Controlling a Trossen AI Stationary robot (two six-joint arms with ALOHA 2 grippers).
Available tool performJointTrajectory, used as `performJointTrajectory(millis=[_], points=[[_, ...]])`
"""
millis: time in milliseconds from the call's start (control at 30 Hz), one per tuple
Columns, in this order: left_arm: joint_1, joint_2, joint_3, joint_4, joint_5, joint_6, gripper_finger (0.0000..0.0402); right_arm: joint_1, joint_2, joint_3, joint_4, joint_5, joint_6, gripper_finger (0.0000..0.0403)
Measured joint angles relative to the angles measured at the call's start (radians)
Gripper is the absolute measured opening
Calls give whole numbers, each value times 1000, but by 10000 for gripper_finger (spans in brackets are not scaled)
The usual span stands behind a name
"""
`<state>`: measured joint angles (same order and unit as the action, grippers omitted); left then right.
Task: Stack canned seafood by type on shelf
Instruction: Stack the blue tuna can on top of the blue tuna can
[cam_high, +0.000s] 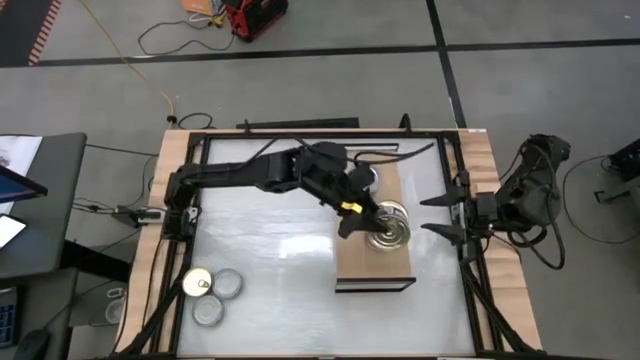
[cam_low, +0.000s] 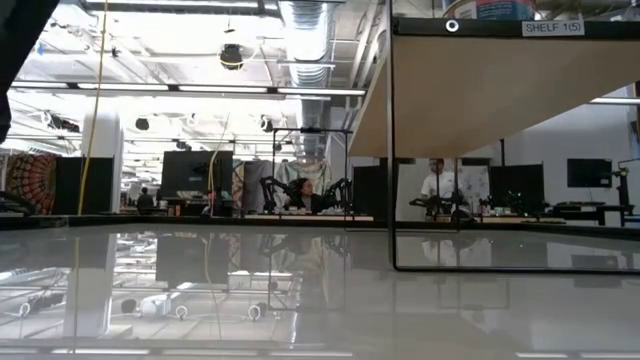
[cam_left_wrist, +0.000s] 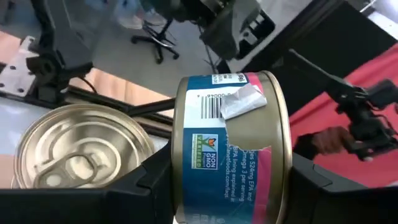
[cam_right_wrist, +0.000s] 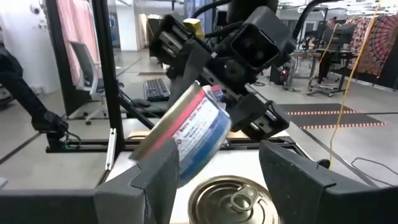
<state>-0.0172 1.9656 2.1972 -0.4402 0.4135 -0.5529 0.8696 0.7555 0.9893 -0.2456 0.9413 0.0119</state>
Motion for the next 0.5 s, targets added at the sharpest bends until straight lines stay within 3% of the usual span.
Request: performJointTrajectory(millis=[500], points=[[43,0,-7,-12,-103,-12,194,-38,18,0,-7,-3,18,246]])
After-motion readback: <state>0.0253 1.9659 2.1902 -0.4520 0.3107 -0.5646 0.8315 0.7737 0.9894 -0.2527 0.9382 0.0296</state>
